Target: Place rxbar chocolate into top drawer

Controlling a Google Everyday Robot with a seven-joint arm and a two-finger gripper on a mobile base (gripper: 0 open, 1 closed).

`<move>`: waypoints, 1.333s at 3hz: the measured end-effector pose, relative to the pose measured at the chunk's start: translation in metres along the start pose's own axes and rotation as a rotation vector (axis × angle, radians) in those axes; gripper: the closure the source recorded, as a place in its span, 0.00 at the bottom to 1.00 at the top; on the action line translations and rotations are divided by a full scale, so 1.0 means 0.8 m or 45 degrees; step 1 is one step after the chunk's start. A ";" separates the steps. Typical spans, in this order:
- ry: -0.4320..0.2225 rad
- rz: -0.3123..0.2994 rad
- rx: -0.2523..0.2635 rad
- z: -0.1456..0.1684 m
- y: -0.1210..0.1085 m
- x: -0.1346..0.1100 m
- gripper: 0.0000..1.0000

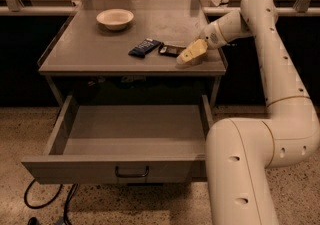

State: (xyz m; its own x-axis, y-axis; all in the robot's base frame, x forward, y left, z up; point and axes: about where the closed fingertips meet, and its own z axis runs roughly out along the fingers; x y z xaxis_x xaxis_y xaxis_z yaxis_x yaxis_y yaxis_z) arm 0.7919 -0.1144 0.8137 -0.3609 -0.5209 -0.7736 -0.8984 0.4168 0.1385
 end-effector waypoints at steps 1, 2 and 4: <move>-0.041 -0.007 0.013 -0.005 -0.005 -0.001 0.00; -0.109 -0.016 -0.006 -0.009 -0.009 0.004 0.00; -0.135 -0.026 -0.024 -0.009 -0.005 -0.001 0.00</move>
Offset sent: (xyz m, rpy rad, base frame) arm -0.0246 -0.0236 -0.0170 0.3096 -0.1310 0.0832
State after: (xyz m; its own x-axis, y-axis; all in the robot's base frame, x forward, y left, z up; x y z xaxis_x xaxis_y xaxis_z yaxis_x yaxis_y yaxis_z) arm 0.7935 -0.1212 0.8184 -0.3150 -0.4471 -0.8372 -0.9101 0.3925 0.1328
